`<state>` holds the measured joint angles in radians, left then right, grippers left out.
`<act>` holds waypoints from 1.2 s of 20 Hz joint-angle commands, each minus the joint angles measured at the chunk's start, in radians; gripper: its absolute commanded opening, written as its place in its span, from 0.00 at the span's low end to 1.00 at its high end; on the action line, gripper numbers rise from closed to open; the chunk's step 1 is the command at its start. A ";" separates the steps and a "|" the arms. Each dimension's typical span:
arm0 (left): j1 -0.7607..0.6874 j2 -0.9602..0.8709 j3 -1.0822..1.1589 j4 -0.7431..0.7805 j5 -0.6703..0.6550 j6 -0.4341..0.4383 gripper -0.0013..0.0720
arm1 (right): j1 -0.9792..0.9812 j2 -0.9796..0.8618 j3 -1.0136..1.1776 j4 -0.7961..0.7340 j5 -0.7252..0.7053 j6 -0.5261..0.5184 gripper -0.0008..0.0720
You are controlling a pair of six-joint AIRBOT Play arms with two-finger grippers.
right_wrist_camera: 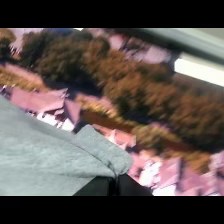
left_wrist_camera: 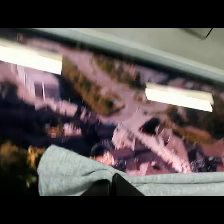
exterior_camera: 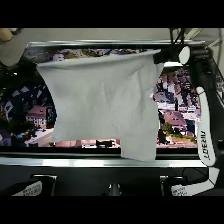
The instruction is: Fold the shirts.
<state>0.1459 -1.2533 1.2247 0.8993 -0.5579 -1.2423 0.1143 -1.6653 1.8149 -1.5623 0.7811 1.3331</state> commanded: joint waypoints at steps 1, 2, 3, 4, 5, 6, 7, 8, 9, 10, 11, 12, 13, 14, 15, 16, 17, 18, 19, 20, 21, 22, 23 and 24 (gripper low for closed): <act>-0.010 -0.181 -0.006 -0.044 -0.039 -0.020 0.05 | 0.001 -0.144 0.001 0.163 0.066 0.066 0.04; -0.018 -0.208 -0.006 -0.044 -0.071 -0.055 0.05 | 0.000 -0.168 0.001 0.202 0.090 0.066 0.04; -0.024 -0.230 -0.006 -0.044 -0.103 -0.087 0.05 | 0.000 -0.180 0.001 0.224 0.106 0.066 0.08; -0.025 -0.239 -0.005 -0.044 -0.128 -0.106 0.15 | -0.001 -0.181 0.001 0.237 0.120 0.065 0.30; -0.018 -0.238 -0.005 -0.043 -0.150 -0.113 0.53 | -0.013 -0.166 0.001 0.245 0.144 0.040 0.54; 0.005 -0.235 0.007 -0.042 -0.205 -0.112 0.91 | -0.034 -0.142 0.002 0.259 0.183 -0.024 0.58; 0.044 -0.234 0.033 -0.030 -0.315 -0.112 0.89 | -0.066 -0.114 0.002 0.264 0.238 -0.098 0.60; 0.087 -0.235 0.058 0.004 -0.437 -0.112 0.83 | -0.113 -0.089 0.002 0.266 0.317 -0.172 0.61; 0.135 -0.235 0.070 0.053 -0.571 -0.112 0.70 | -0.166 -0.074 0.002 0.274 0.414 -0.227 0.61; 0.175 -0.235 0.067 0.104 -0.685 -0.113 0.70 | -0.228 -0.072 0.002 0.298 0.548 -0.262 0.61; 0.211 -0.234 0.047 0.160 -0.787 -0.113 0.70 | -0.287 -0.078 -0.005 0.325 0.681 -0.292 0.61; 0.237 -0.234 0.014 0.196 -0.852 -0.113 0.70 | -0.334 -0.082 -0.027 0.344 0.768 -0.314 0.61; 0.258 -0.233 -0.038 0.205 -0.887 -0.111 0.72 | -0.373 -0.082 -0.067 0.364 0.830 -0.324 0.61; 0.271 -0.232 -0.094 0.204 -0.890 -0.111 0.72 | -0.397 -0.082 -0.105 0.377 0.866 -0.333 0.61; 0.275 -0.232 -0.153 0.205 -0.880 -0.095 0.72 | -0.408 -0.082 -0.145 0.377 0.889 -0.336 0.61; 0.275 -0.232 -0.206 0.204 -0.861 -0.081 0.72 | -0.409 -0.082 -0.179 0.373 0.896 -0.350 0.61; 0.274 -0.232 -0.252 0.204 -0.845 -0.068 0.72 | -0.403 -0.082 -0.208 0.379 0.893 -0.356 0.61; 0.274 -0.232 -0.285 0.204 -0.830 -0.058 0.72 | -0.396 -0.082 -0.230 0.381 0.883 -0.356 0.61; 0.275 -0.232 -0.307 0.204 -0.822 -0.043 0.72 | -0.387 -0.082 -0.250 0.381 0.873 -0.360 0.61; 0.274 -0.232 -0.316 0.204 -0.818 -0.036 0.72 | -0.382 -0.082 -0.263 0.378 0.861 -0.365 0.61; 0.272 -0.232 -0.319 0.204 -0.811 -0.037 0.72 | -0.375 -0.082 -0.274 0.380 0.845 -0.367 0.61; 0.268 -0.232 -0.319 0.202 -0.798 -0.037 0.72 | -0.366 -0.082 -0.280 0.380 0.831 -0.367 0.61; 0.261 -0.232 -0.319 0.200 -0.784 -0.040 0.72 | -0.359 -0.083 -0.284 0.381 0.820 -0.366 0.61; 0.251 -0.232 -0.319 0.197 -0.771 -0.041 0.72 | -0.353 -0.085 -0.284 0.380 0.812 -0.366 0.61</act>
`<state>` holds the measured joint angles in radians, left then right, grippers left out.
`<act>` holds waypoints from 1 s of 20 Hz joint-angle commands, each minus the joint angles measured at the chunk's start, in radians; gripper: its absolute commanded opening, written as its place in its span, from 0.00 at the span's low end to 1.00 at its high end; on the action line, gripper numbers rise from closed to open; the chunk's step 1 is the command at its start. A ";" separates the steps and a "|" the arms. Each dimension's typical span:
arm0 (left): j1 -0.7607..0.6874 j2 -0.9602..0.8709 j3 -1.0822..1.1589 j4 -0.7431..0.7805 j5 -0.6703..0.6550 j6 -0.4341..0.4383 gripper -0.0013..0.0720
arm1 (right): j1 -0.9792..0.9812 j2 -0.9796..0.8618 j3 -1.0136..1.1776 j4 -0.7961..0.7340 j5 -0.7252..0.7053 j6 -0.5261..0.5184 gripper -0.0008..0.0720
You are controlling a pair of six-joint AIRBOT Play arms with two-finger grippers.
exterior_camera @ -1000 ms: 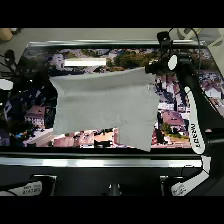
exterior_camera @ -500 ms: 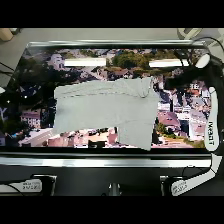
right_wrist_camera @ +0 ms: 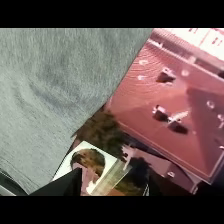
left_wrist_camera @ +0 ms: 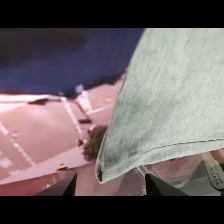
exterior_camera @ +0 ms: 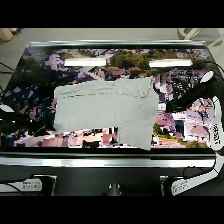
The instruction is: Fold the shirts.
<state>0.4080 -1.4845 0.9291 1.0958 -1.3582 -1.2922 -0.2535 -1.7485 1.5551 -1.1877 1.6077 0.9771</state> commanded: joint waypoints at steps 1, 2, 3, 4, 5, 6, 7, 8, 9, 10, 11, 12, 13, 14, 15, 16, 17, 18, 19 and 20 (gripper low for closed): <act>-0.026 -0.003 -0.023 -0.007 0.045 0.002 0.71 | 0.018 -0.002 -0.024 0.006 -0.022 -0.010 0.61; -0.042 -0.008 -0.023 -0.018 0.063 -0.004 0.70 | 0.020 -0.002 -0.024 0.002 -0.029 -0.010 0.62; -0.062 -0.014 -0.023 -0.022 0.088 -0.023 0.61 | 0.021 -0.002 -0.029 0.002 -0.035 -0.010 0.66; -0.079 -0.017 -0.023 -0.022 0.120 -0.042 0.43 | 0.021 -0.002 -0.041 0.002 -0.038 -0.010 0.69; -0.089 -0.017 -0.023 -0.022 0.146 -0.058 0.29 | 0.021 -0.002 -0.060 0.003 -0.041 -0.010 0.69; -0.096 -0.017 -0.022 -0.023 0.159 -0.063 0.14 | 0.021 -0.002 -0.088 0.009 -0.045 -0.010 0.69; -0.100 -0.017 -0.022 -0.022 0.159 -0.061 0.05 | 0.021 -0.002 -0.126 0.029 -0.056 -0.010 0.69; -0.102 -0.017 -0.022 -0.022 0.154 -0.061 0.05 | 0.021 -0.002 -0.167 0.062 -0.080 -0.011 0.69; -0.102 -0.015 -0.022 -0.022 0.148 -0.061 0.05 | 0.021 -0.002 -0.206 0.100 -0.113 -0.022 0.69; -0.102 -0.012 -0.022 -0.022 0.141 -0.055 0.05 | 0.021 -0.002 -0.241 0.135 -0.153 -0.025 0.69; -0.102 -0.006 -0.022 -0.022 0.135 -0.051 0.05 | 0.021 -0.002 -0.274 0.171 -0.195 -0.026 0.69; -0.102 0.002 -0.022 -0.022 0.132 -0.051 0.05 | 0.021 -0.002 -0.301 0.207 -0.232 -0.035 0.69; -0.102 0.010 -0.022 -0.023 0.131 -0.051 0.05 | 0.021 -0.002 -0.319 0.241 -0.261 -0.045 0.69; -0.102 0.019 -0.022 -0.023 0.131 -0.051 0.05 | 0.021 -0.002 -0.332 0.278 -0.283 -0.056 0.69; -0.102 0.026 -0.022 -0.023 0.132 -0.051 0.05 | 0.021 -0.002 -0.340 0.302 -0.300 -0.059 0.68; -0.102 0.032 -0.022 -0.023 0.131 -0.051 0.05 | 0.027 -0.002 -0.346 0.307 -0.315 -0.058 0.67; -0.103 0.036 -0.022 -0.023 0.131 -0.051 0.05 | 0.040 -0.002 -0.347 0.296 -0.328 -0.058 0.58; -0.104 0.040 -0.022 -0.023 0.131 -0.050 0.05 | 0.057 -0.002 -0.347 0.285 -0.343 -0.058 0.35; -0.104 0.047 -0.022 -0.031 0.131 -0.047 0.05 | 0.072 -0.002 -0.345 0.285 -0.362 -0.058 0.04; -0.104 0.064 -0.016 -0.045 0.132 -0.031 0.05 | 0.081 0.003 -0.336 0.291 -0.371 -0.087 0.03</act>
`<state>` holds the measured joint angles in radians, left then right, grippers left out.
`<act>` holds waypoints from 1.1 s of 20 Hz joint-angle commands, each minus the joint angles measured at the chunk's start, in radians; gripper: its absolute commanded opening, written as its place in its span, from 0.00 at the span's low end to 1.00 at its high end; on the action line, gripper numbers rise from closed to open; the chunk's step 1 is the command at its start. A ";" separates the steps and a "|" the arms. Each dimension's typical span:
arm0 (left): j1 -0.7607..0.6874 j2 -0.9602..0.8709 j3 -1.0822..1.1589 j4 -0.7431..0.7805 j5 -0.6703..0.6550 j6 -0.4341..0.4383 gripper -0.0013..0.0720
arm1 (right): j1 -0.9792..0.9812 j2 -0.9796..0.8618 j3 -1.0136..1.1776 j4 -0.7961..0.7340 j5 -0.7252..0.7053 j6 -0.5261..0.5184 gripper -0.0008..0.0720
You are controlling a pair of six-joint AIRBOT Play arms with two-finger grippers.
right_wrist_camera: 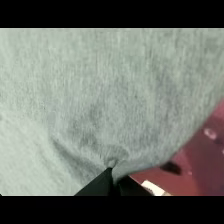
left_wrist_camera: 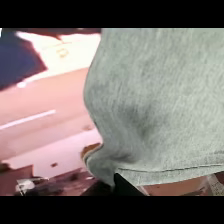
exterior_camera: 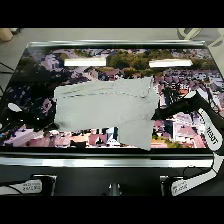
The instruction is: Fold the shirts.
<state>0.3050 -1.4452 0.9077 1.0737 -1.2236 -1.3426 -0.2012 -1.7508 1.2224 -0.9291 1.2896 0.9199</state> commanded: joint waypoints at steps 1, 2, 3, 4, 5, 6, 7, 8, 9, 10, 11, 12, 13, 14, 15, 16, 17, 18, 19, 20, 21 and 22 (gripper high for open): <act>-0.002 0.053 0.022 -0.028 -0.002 0.029 0.04 | 0.029 0.020 0.018 0.027 -0.045 -0.059 0.03; -0.006 0.102 0.054 -0.028 0.004 0.038 0.04 | 0.029 0.051 0.053 0.027 -0.034 -0.082 0.03; -0.008 0.160 0.100 -0.029 0.013 0.044 0.04 | 0.024 0.095 0.101 0.013 -0.034 -0.095 0.03; -0.008 0.230 0.171 -0.030 0.023 0.045 0.04 | 0.023 0.156 0.171 -0.010 -0.037 -0.104 0.03; -0.008 0.298 0.255 -0.031 0.033 0.044 0.04 | 0.022 0.220 0.256 -0.049 -0.045 -0.106 0.03; -0.008 0.371 0.362 -0.035 0.048 0.043 0.04 | 0.023 0.295 0.361 -0.105 -0.063 -0.106 0.03; -0.008 0.440 0.483 -0.039 0.076 0.041 0.04 | 0.023 0.372 0.462 -0.150 -0.089 -0.106 0.03; -0.008 0.499 0.599 -0.038 0.113 0.041 0.05 | 0.023 0.463 0.570 -0.199 -0.134 -0.106 0.03; -0.007 0.558 0.717 -0.038 0.169 0.041 0.05 | 0.023 0.549 0.657 -0.238 -0.190 -0.106 0.03; -0.007 0.608 0.809 -0.038 0.225 0.037 0.05 | 0.023 0.647 0.727 -0.282 -0.258 -0.106 0.03; -0.007 0.660 0.881 -0.037 0.284 0.012 0.05 | 0.023 0.735 0.761 -0.311 -0.320 -0.106 0.03; -0.007 0.702 0.922 -0.038 0.326 -0.017 0.05 | 0.023 0.826 0.766 -0.324 -0.377 -0.106 0.03; -0.007 0.744 0.938 -0.038 0.355 -0.041 0.05 | 0.023 0.900 0.766 -0.341 -0.394 -0.105 0.03; -0.007 0.782 0.936 -0.037 0.367 -0.058 0.05 | 0.023 0.950 0.766 -0.351 -0.382 -0.101 0.03; -0.007 0.806 0.936 -0.037 0.365 -0.057 0.05 | 0.023 0.988 0.766 -0.368 -0.359 -0.091 0.03; -0.007 0.819 0.936 -0.037 0.359 -0.057 0.05 | 0.023 1.012 0.766 -0.379 -0.339 -0.091 0.03; -0.007 0.824 0.936 -0.037 0.349 -0.056 0.05 | 0.023 1.028 0.767 -0.399 -0.325 -0.091 0.03; -0.007 0.824 0.936 -0.037 0.336 -0.056 0.05 | 0.023 1.034 0.767 -0.416 -0.316 -0.090 0.03; -0.007 0.820 0.936 -0.037 0.322 -0.057 0.05 | 0.023 1.035 0.766 -0.422 -0.311 -0.090 0.03; -0.007 0.815 0.935 -0.037 0.311 -0.057 0.05 | 0.023 1.032 0.766 -0.420 -0.308 -0.090 0.03; -0.007 0.810 0.935 -0.037 0.297 -0.056 0.05 | 0.023 1.026 0.766 -0.418 -0.300 -0.090 0.03; -0.007 0.803 0.934 -0.037 0.276 -0.056 0.05 | 0.023 1.023 0.766 -0.419 -0.286 -0.090 0.03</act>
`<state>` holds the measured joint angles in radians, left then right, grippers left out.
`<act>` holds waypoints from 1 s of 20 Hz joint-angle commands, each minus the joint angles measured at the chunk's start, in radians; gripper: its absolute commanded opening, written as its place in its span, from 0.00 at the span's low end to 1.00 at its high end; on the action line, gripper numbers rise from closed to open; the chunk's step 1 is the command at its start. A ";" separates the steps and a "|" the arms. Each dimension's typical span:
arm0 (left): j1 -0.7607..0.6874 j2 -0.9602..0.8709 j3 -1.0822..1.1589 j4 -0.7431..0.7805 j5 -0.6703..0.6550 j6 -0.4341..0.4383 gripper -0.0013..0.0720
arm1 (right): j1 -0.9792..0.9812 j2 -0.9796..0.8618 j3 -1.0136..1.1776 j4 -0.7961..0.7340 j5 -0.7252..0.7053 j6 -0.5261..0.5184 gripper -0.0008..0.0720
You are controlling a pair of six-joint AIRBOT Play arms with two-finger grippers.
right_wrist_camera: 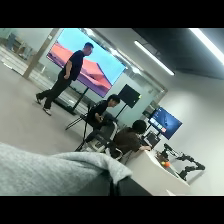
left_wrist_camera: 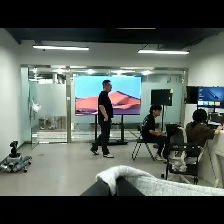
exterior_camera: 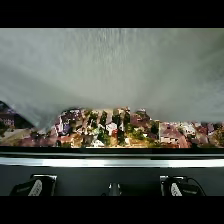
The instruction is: Fold the shirts.
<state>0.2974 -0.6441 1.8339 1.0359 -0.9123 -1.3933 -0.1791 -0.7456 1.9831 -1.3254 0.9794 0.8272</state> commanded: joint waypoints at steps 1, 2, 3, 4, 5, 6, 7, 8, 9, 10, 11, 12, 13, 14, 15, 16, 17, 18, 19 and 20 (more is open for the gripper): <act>0.000 -0.012 0.008 0.009 -0.068 -0.006 0.05 | 0.000 0.005 0.005 -0.023 0.049 0.011 0.03; 0.000 -0.032 0.008 0.029 -0.116 -0.006 0.05 | 0.000 -0.011 0.005 -0.030 0.086 0.034 0.03; 0.000 -0.058 0.008 0.051 -0.172 -0.006 0.05 | 0.000 -0.039 0.005 -0.046 0.138 0.066 0.03; 0.000 -0.095 0.008 0.071 -0.239 -0.006 0.05 | 0.000 -0.078 0.005 -0.052 0.201 0.091 0.03; 0.000 -0.138 0.004 0.082 -0.295 -0.006 0.05 | 0.000 -0.126 0.005 -0.051 0.264 0.096 0.03; 0.000 -0.183 -0.010 0.084 -0.340 -0.006 0.05 | 0.000 -0.185 0.005 -0.047 0.334 0.096 0.03; 0.000 -0.235 -0.036 0.083 -0.374 -0.006 0.05 | 0.000 -0.260 0.005 -0.042 0.414 0.096 0.03; 0.000 -0.286 -0.076 0.084 -0.394 -0.005 0.05 | 0.006 -0.342 0.002 -0.037 0.499 0.096 0.03; 0.000 -0.334 -0.122 0.084 -0.398 -0.002 0.05 | 0.018 -0.419 -0.010 -0.048 0.559 0.097 0.03; -0.005 -0.385 -0.181 0.084 -0.397 -0.002 0.04 | 0.038 -0.496 -0.030 -0.060 0.596 0.108 0.03; -0.013 -0.435 -0.235 0.084 -0.394 0.004 0.05 | 0.064 -0.578 -0.055 -0.081 0.611 0.129 0.03; -0.024 -0.489 -0.286 0.084 -0.383 0.010 0.05 | 0.093 -0.656 -0.072 -0.094 0.604 0.143 0.03; -0.037 -0.551 -0.328 0.084 -0.360 0.011 0.05 | 0.122 -0.741 -0.080 -0.100 0.577 0.162 0.03; -0.051 -0.616 -0.354 0.085 -0.330 0.032 0.05 | 0.145 -0.815 -0.080 -0.099 0.536 0.190 0.03; -0.064 -0.679 -0.357 0.084 -0.300 0.035 0.05 | 0.165 -0.886 -0.080 -0.095 0.463 0.227 0.03; -0.077 -0.742 -0.357 0.084 -0.251 0.035 0.05 | 0.184 -0.945 -0.080 -0.082 0.389 0.248 0.03; -0.087 -0.793 -0.357 0.084 -0.198 0.035 0.05 | 0.197 -0.989 -0.080 -0.076 0.317 0.264 0.03; -0.095 -0.842 -0.352 0.084 -0.150 0.031 0.05 | 0.207 -1.027 -0.080 -0.068 0.241 0.283 0.03; -0.101 -0.892 -0.341 0.082 -0.116 0.031 0.05 | 0.208 -1.054 -0.080 -0.062 0.177 0.299 0.03; -0.105 -0.939 -0.322 0.082 -0.103 0.031 0.05 | 0.208 -1.078 -0.080 -0.043 0.116 0.311 0.03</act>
<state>0.2127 -1.4437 1.5036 1.1248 -1.1133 -1.3666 0.0048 -1.7077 1.9064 -1.4021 1.2900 1.0760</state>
